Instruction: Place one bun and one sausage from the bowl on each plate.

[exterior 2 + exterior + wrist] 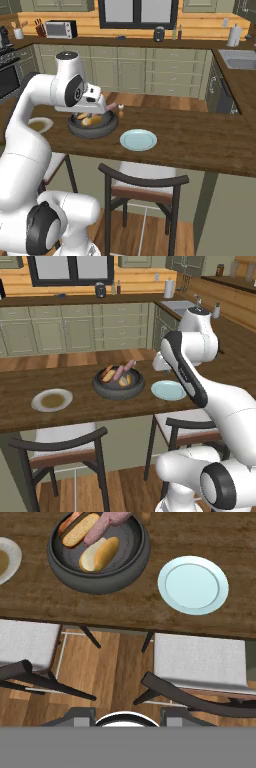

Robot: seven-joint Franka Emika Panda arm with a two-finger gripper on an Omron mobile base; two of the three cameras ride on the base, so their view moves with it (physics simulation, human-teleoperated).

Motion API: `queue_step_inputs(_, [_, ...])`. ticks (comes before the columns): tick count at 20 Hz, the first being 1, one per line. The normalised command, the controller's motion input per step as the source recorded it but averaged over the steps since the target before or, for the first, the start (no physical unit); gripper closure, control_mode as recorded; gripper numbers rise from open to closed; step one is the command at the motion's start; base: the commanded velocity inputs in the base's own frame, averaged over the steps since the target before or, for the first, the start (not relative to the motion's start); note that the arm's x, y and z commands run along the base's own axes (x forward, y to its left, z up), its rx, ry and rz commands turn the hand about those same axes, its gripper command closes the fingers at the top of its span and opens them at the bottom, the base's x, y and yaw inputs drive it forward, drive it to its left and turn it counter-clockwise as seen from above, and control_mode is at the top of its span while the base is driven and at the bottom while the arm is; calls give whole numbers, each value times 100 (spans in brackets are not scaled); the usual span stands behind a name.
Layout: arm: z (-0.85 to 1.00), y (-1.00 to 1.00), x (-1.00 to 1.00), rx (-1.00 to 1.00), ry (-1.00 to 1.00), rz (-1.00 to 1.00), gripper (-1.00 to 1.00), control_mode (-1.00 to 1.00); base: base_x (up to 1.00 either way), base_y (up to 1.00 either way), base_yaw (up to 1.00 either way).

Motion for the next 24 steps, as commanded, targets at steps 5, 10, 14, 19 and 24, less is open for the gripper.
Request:
queue_step_inputs(5, [0,0,0,0,0,0,-100,100,0,0,0])
queue_step_inputs(10, [0,0,0,0,0,0,-100,100,6,50,-5])
queue_step_inputs(14, [0,0,0,0,0,0,-100,100,37,53,-11])
queue_step_inputs(19, [0,0,0,0,0,0,-100,100,55,-6,0])
queue_step_inputs(24, [0,-1,32,1,0,0,-100,-100,32,-7,0])
